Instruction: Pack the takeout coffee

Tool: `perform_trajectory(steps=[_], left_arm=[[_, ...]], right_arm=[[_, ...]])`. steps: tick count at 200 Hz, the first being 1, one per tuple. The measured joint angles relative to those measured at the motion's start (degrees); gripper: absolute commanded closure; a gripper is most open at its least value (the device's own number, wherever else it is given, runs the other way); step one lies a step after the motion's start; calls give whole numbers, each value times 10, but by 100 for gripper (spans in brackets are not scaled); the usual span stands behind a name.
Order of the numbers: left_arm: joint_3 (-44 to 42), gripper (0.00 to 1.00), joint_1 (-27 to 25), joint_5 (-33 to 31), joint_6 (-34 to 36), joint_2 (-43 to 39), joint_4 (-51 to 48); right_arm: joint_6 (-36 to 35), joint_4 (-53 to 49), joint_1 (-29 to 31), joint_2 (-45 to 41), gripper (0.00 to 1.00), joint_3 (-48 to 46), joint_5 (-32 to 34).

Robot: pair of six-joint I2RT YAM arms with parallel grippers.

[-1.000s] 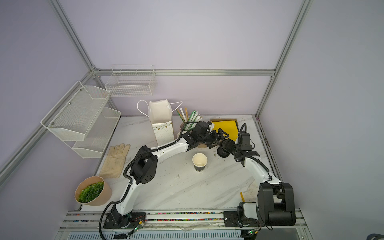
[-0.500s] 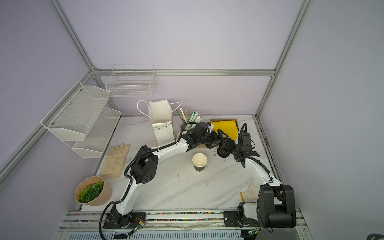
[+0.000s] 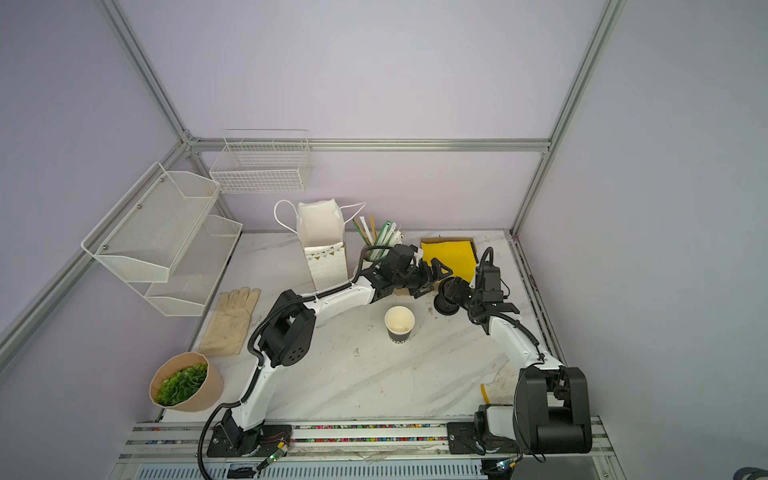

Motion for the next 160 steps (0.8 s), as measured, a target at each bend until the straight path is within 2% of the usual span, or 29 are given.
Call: perform_trajectory(steps=[78,160], left_arm=[[0,2,-4,-1,-10,-4,12],[-14,2,-11,-16,-5,-54,24]], right_arm=[[0,3,0,6,52,-1,-2],[0,9,0,6,52,-3,-3]])
